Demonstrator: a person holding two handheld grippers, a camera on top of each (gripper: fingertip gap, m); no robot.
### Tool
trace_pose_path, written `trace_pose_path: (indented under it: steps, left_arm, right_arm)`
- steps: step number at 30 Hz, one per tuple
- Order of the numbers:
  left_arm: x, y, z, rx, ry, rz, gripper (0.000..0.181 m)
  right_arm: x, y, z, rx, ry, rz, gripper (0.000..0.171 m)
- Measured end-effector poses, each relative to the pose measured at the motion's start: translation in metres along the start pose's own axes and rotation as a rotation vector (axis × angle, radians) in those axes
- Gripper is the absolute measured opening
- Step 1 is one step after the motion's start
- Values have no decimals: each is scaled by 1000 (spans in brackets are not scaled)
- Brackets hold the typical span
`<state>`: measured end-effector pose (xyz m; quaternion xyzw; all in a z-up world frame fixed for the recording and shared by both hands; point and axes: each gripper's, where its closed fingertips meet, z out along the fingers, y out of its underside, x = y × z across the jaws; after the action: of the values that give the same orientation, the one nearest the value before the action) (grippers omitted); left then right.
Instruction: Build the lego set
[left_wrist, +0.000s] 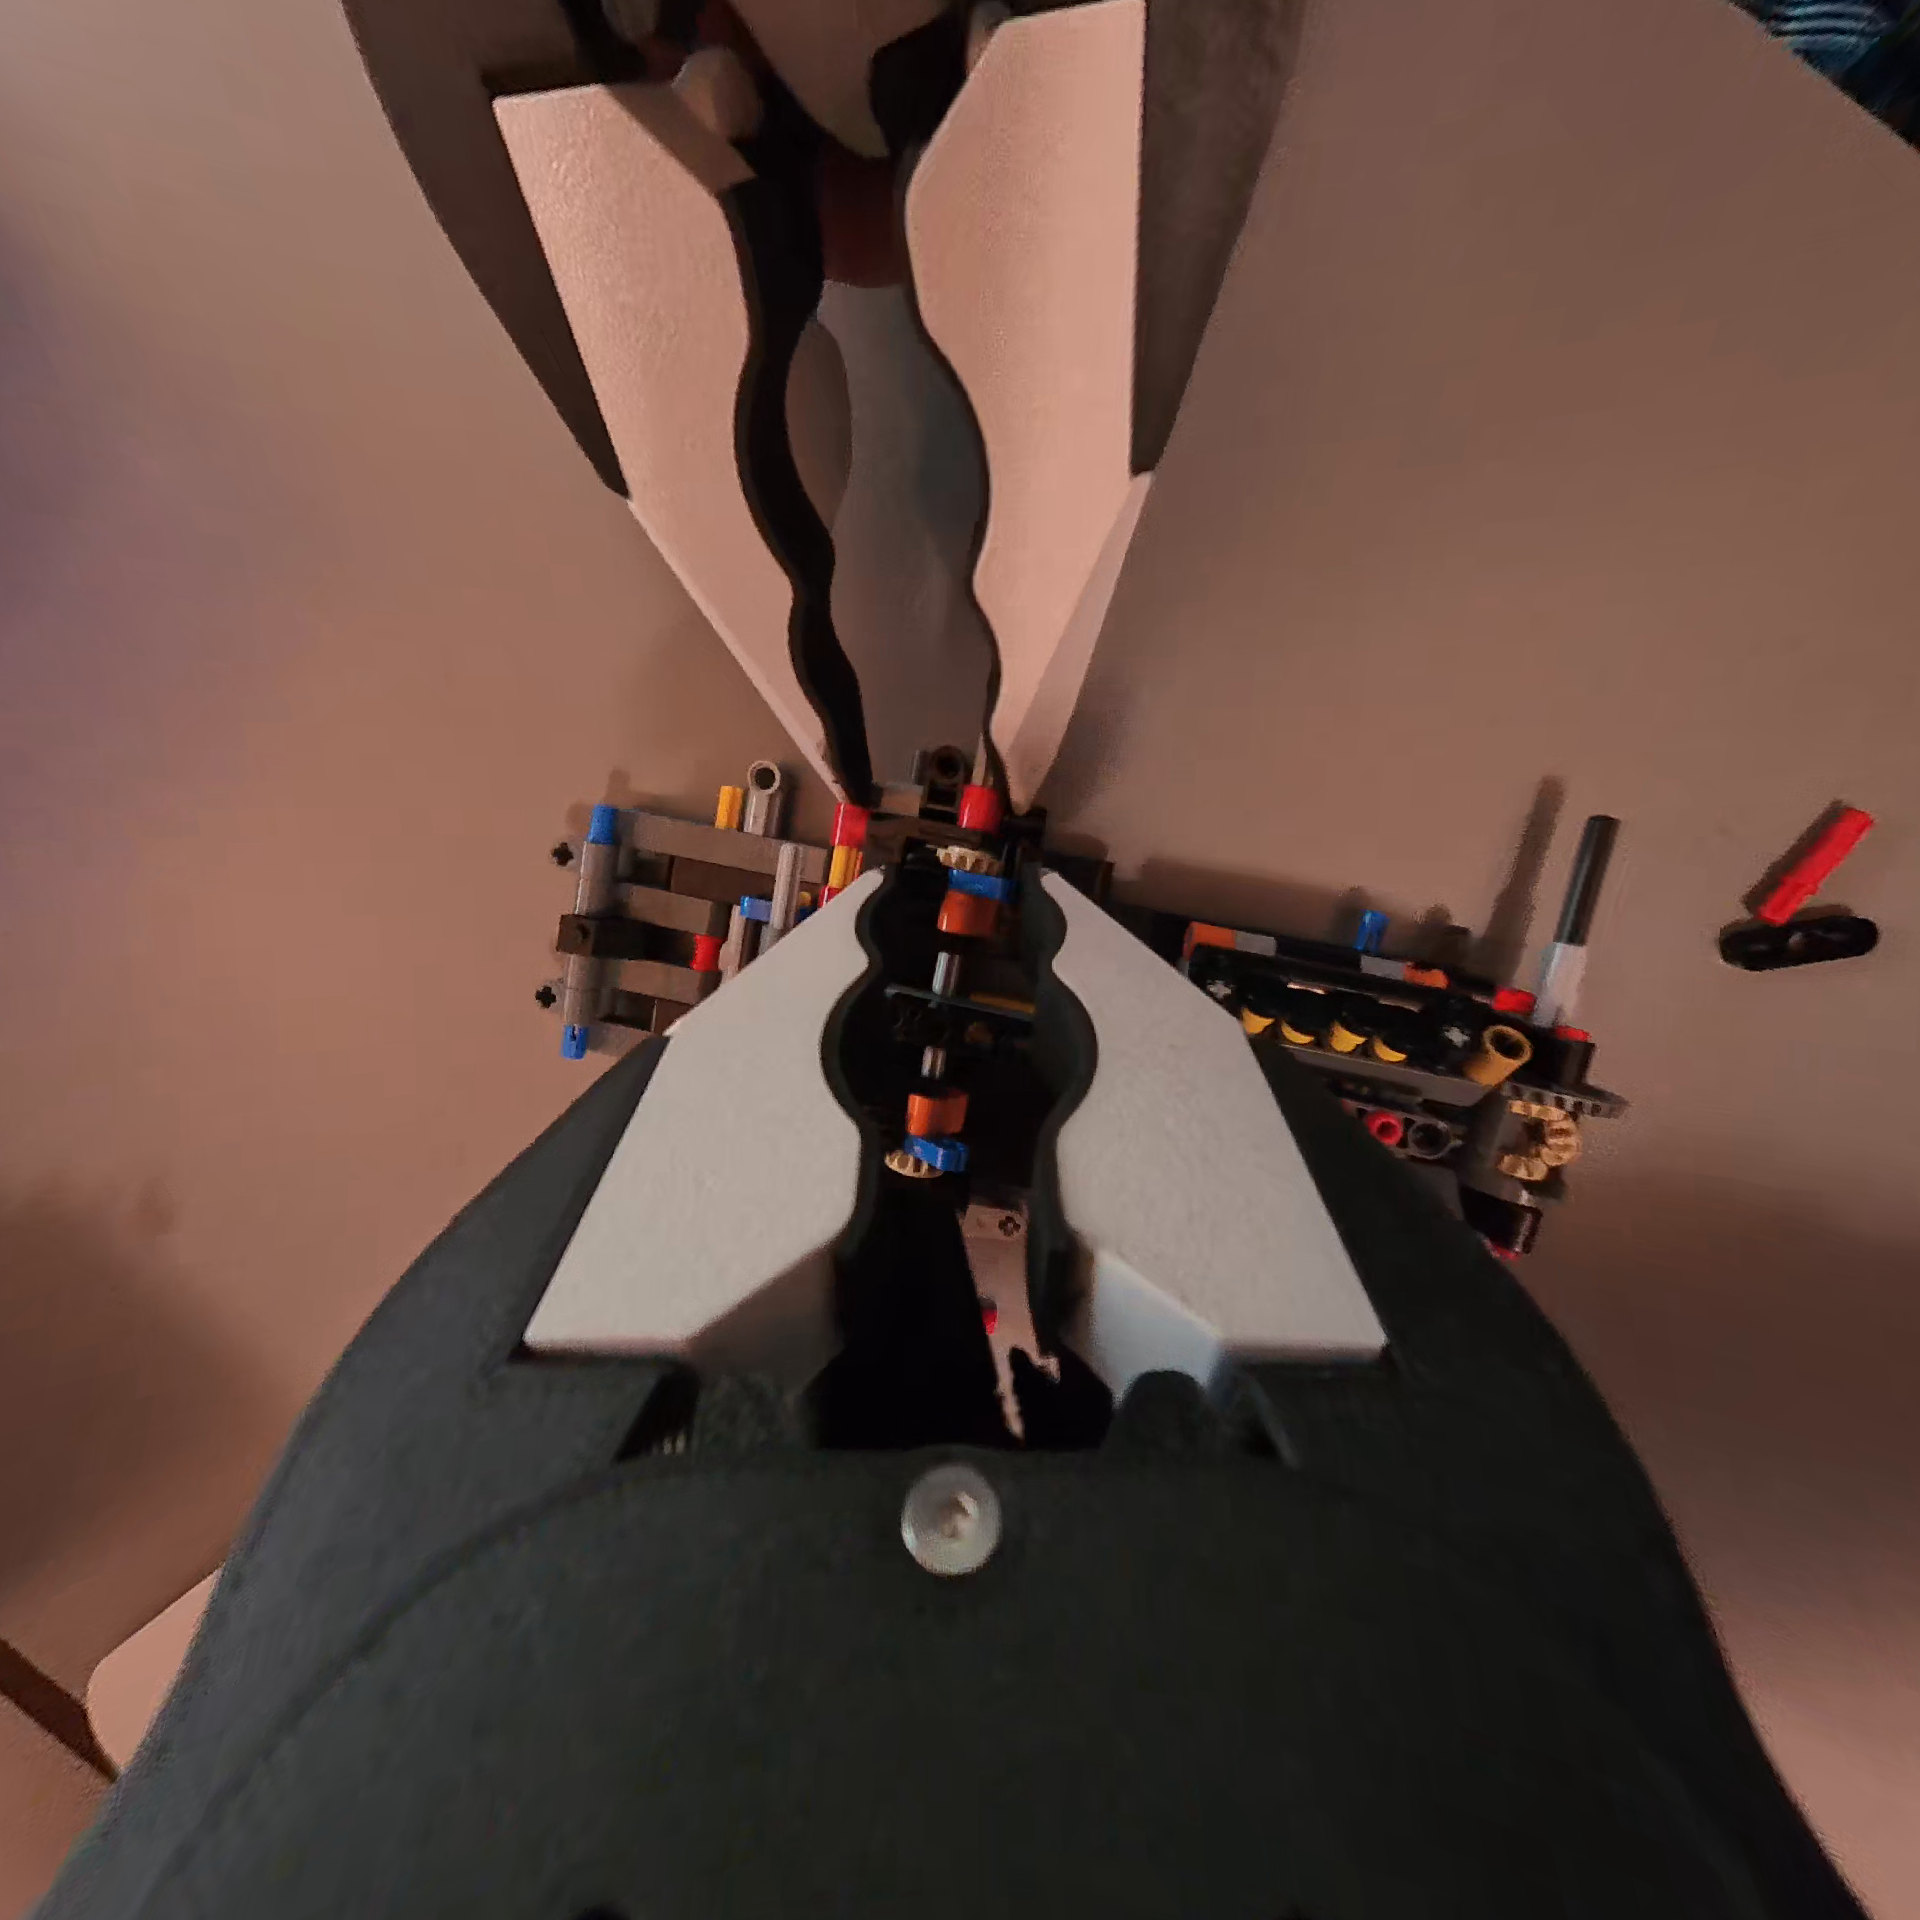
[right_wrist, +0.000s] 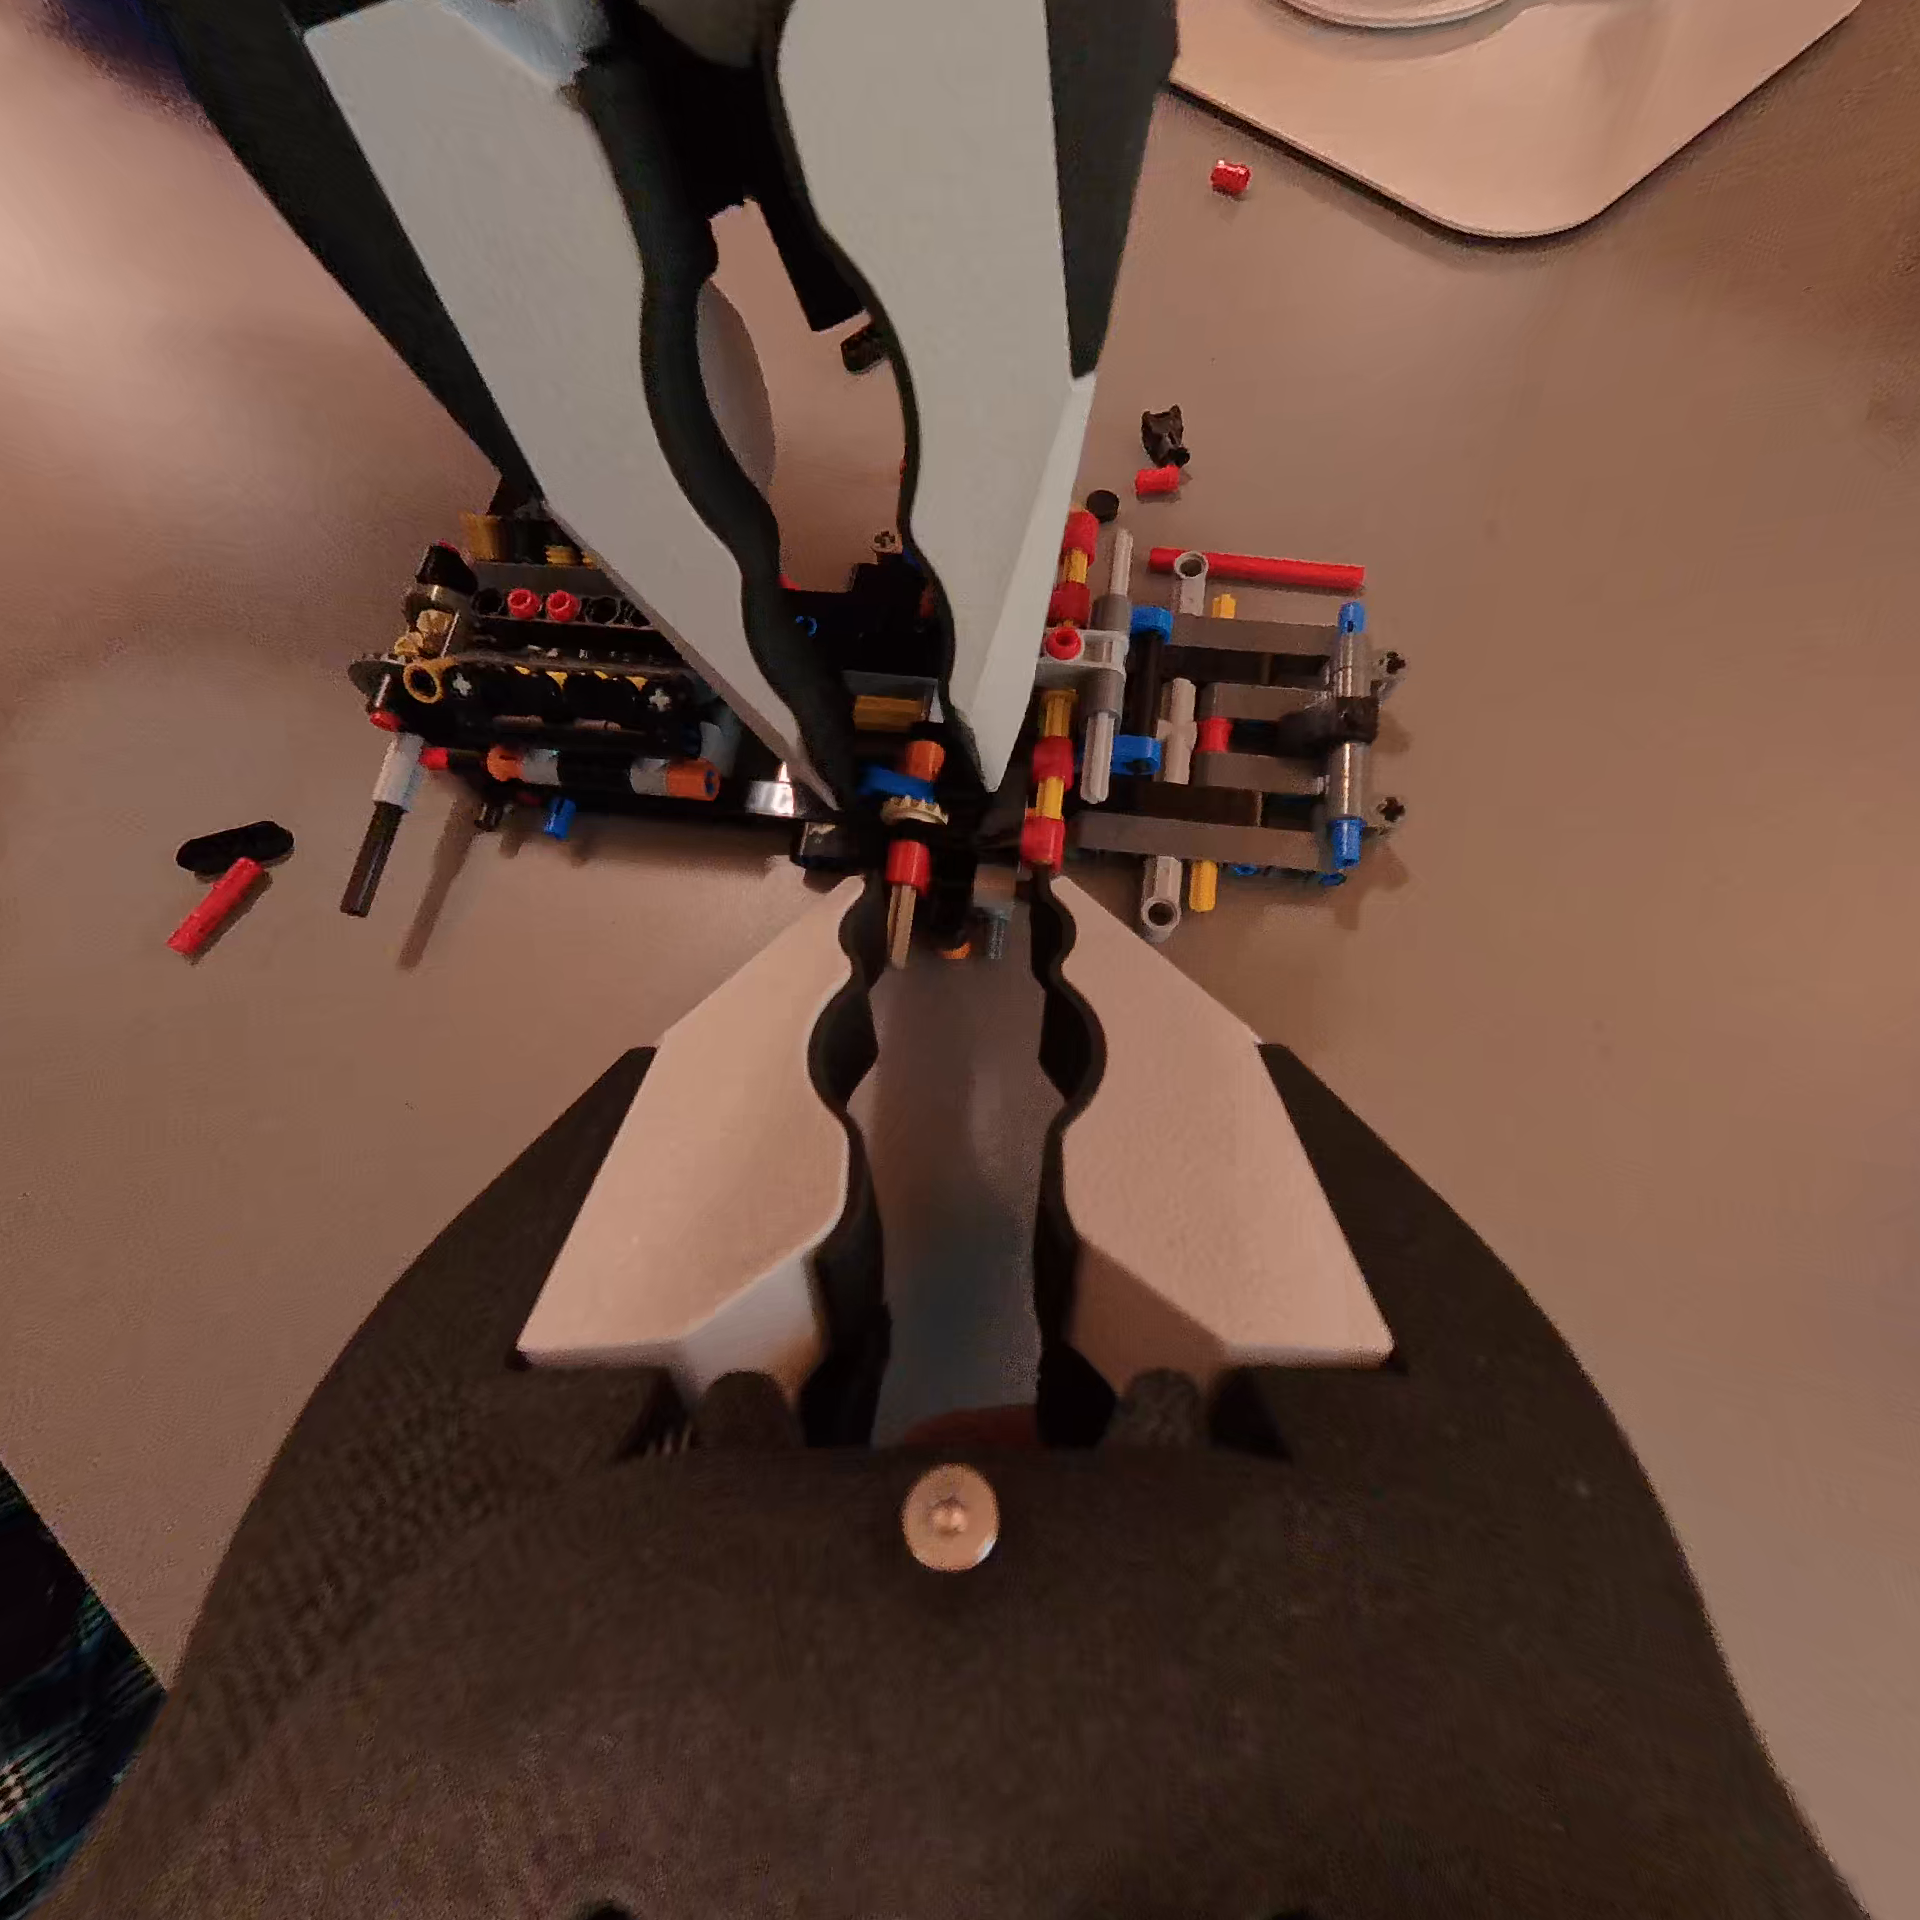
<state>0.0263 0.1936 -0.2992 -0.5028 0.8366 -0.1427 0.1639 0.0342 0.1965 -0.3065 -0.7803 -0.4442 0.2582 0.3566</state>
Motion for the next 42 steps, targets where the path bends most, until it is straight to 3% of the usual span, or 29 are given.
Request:
trace_pose_path:
  steps: [11,22,30,42]
  left_arm:
    - [-2,2,1,-70,-330,126,31]
    - [-6,3,1,-175,-588,274,14]
    - [-5,4,2,-224,-541,303,9]
    - [-3,3,1,-238,-231,232,8]
  right_arm:
    - [0,0,0,-1,-3,8,25]
    - [2,0,0,0,13,7,25]
    - [3,0,0,-1,19,5,25]
    - [3,0,0,-1,16,8,24]
